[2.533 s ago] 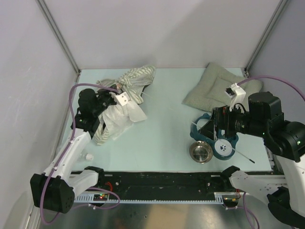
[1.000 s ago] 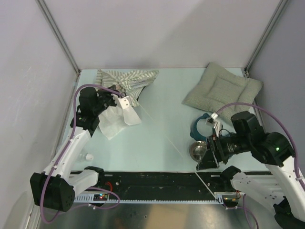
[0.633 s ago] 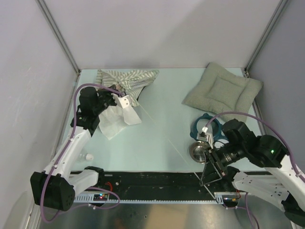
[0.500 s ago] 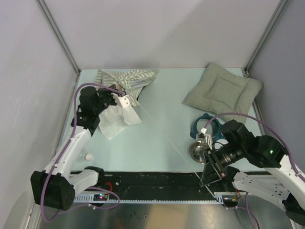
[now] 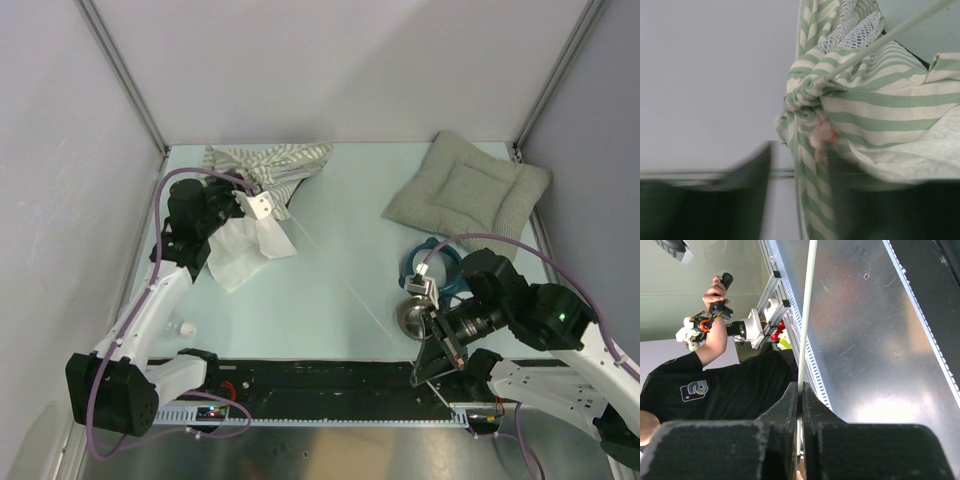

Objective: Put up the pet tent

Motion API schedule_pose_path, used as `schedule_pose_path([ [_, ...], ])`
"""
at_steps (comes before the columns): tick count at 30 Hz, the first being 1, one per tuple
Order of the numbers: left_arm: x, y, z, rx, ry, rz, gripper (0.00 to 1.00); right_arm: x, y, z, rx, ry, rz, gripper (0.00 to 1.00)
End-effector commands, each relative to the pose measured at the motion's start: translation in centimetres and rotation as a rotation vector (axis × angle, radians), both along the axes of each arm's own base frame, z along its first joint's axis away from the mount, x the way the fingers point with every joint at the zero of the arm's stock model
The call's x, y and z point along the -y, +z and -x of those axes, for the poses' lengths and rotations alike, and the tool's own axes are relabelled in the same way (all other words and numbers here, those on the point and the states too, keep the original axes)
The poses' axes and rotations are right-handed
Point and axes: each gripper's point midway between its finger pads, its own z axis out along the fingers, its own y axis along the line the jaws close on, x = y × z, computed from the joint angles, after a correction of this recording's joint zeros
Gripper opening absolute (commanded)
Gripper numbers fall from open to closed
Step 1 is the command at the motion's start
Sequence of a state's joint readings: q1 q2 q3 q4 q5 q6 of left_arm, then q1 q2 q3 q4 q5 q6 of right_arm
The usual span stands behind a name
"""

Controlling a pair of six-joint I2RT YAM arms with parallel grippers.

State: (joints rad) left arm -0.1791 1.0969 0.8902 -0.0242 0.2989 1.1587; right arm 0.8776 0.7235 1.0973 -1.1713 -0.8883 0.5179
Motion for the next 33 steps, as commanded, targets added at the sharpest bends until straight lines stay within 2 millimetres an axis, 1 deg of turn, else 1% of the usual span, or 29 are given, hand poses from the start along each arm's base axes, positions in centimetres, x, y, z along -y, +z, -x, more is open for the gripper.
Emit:
schedule_pose_path([
  [1,-0.8,0.2,-0.3,-0.027,0.055,0.046,0.82,-0.9,1.7,-0.1,0.040,0.032,-0.103,0.00],
  [2,-0.9,0.2,-0.2,-0.028,0.061,0.049,0.91,-1.0,1.8,-0.2,0.043,0.031,-0.109,0.00],
  [3,-1.0,0.2,-0.2,-0.028,0.070,0.050,0.95,-1.1,1.9,-0.2,0.044,0.030,-0.113,0.00],
  [4,-1.1,0.1,-0.1,-0.030,0.076,0.054,0.97,-1.1,1.9,-0.3,0.046,0.025,-0.112,0.00],
  [8,-1.6,0.8,1.0,-0.016,0.107,0.096,0.99,-1.5,2.1,-0.9,0.051,0.000,-0.115,0.00],
  [11,-2.1,2.4,2.6,0.010,0.150,0.186,1.00,-1.8,2.6,-1.4,0.057,-0.022,-0.131,0.00],
  [13,-2.5,3.8,3.8,0.015,0.196,0.312,1.00,-2.0,3.0,-1.8,0.063,-0.042,-0.141,0.00],
  [14,-2.8,4.5,4.4,0.010,0.226,0.406,1.00,-2.1,3.2,-2.0,0.066,-0.053,-0.145,0.00],
  [16,-3.0,5.9,5.6,-0.014,0.280,0.627,1.00,-2.3,3.7,-2.4,0.074,-0.069,-0.163,0.00],
  [18,-3.0,7.4,6.6,-0.065,0.330,0.890,1.00,-2.5,4.3,-2.8,0.079,-0.083,-0.179,0.00],
  [19,-2.7,7.8,7.0,-0.111,0.347,1.020,1.00,-2.6,4.6,-2.9,0.083,-0.089,-0.186,0.00],
  [21,-1.7,8.1,7.7,-0.208,0.351,1.201,1.00,-2.7,5.1,-3.1,0.086,-0.096,-0.200,0.00],
  [23,0.7,7.5,8.1,-0.346,0.310,1.320,1.00,-2.7,5.5,-3.3,0.089,-0.104,-0.213,0.00],
  [25,2.7,6.2,8.0,-0.454,0.322,1.409,1.00,-2.8,5.7,-3.5,0.089,-0.114,-0.217,0.00],
  [27,3.6,4.6,7.3,-0.498,0.391,1.465,1.00,-2.8,5.8,-3.6,0.089,-0.125,-0.220,0.00],
  [30,4.8,2.0,6.4,-0.536,0.485,1.499,1.00,-2.9,6.3,-3.9,0.092,-0.140,-0.235,0.00],
  [33,5.3,-0.8,5.3,-0.546,0.592,1.503,1.00,-3.1,6.7,-4.1,0.094,-0.150,-0.253,0.00],
])
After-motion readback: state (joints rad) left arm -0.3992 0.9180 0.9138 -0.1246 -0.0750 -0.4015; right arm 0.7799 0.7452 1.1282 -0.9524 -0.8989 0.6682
